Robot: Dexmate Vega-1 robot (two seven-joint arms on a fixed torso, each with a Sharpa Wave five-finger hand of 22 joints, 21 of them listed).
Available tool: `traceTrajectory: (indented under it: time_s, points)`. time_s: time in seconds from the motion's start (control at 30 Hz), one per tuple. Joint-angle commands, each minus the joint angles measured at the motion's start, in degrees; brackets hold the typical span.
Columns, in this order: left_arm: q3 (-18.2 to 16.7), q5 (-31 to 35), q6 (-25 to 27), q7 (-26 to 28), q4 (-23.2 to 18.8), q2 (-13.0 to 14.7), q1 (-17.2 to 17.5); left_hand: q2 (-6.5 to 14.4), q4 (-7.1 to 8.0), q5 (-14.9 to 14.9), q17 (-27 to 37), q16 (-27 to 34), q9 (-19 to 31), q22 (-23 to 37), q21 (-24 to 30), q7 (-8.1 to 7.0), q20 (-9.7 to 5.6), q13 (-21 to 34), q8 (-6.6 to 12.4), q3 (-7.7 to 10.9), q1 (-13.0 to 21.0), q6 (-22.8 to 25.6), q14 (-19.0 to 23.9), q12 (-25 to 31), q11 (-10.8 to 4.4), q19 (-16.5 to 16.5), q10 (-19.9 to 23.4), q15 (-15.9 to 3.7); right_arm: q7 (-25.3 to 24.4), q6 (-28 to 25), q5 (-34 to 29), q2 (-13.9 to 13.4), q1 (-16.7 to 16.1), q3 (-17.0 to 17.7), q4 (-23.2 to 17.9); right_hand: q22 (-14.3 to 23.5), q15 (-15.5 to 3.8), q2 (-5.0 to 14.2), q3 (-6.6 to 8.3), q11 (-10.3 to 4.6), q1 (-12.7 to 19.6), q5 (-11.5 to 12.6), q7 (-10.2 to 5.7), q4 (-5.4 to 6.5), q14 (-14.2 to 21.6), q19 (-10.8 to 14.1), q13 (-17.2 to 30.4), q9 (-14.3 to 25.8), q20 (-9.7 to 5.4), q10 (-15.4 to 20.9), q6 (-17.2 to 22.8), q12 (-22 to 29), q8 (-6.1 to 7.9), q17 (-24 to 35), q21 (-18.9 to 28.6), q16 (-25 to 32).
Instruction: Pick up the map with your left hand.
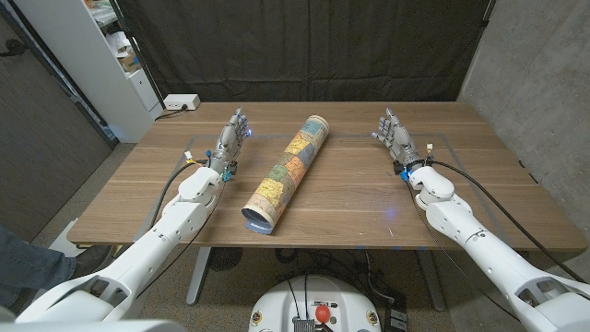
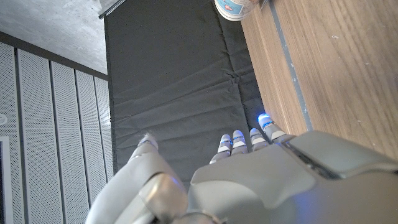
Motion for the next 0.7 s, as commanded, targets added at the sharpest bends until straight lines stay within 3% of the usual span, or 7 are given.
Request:
traceTrajectory:
  time_s: [0.03, 0.37, 0.7]
  points:
    - [-0.4, -0.5, -0.8, -0.6, 0.8, 0.0, 0.0, 0.2, -0.15, 0.4, 0.2, 0.4, 0.3, 0.2, 0.3, 0.36, 0.15, 0.2, 0.27, 0.36, 0.7, 0.3, -0.3, 0.2, -0.14, -6.8, -0.3, -0.02, 2.7, -3.7, -7.7, 7.3, -2.9, 8.1, -1.5, 0.2, 0.63, 0.15, 0.29, 0.52, 0.5, 0.3, 0.56, 0.08, 0.0, 0.3, 0.3, 0.1, 0.25, 0.0, 0.0, 0.3, 0.19, 0.2, 0.2, 0.2]
    - [-0.6, -0.9, -2.4, -1.9, 2.4, -0.6, -0.2, 0.4, -0.30, 0.4, 0.2, 0.4, 0.3, 0.2, 0.0, 0.28, 0.16, 0.2, 0.28, 0.46, 0.9, 0.6, -0.1, 0.3, -0.17, -6.6, 0.0, -0.06, 4.9, -5.7, -12.6, 11.3, -4.0, 12.8, -2.8, 0.2, 0.64, 0.28, 0.22, 0.57, 0.5, 0.4, 0.50, 0.09, -0.1, 0.2, 0.2, 0.1, 0.35, 0.2, 0.0, 0.0, 0.12, 0.0, -0.3, 0.1]
    - [-0.9, -0.4, -3.3, -2.2, 1.9, 0.0, -0.2, 0.8, -0.53, 0.3, 0.2, 0.4, 0.3, 0.2, -0.4, 0.08, 0.41, 0.1, 0.32, 0.62, 1.2, 1.0, 0.3, 0.3, -0.40, -6.4, 0.5, -0.32, 6.0, -6.5, -15.2, 13.6, -4.8, 15.2, -3.8, 0.2, 0.65, 0.38, 0.16, 0.72, 0.5, 0.5, 0.47, 0.08, -0.1, 0.2, 0.2, 0.1, 0.47, 0.3, 0.0, -0.2, 0.05, -0.1, -0.7, 0.1]
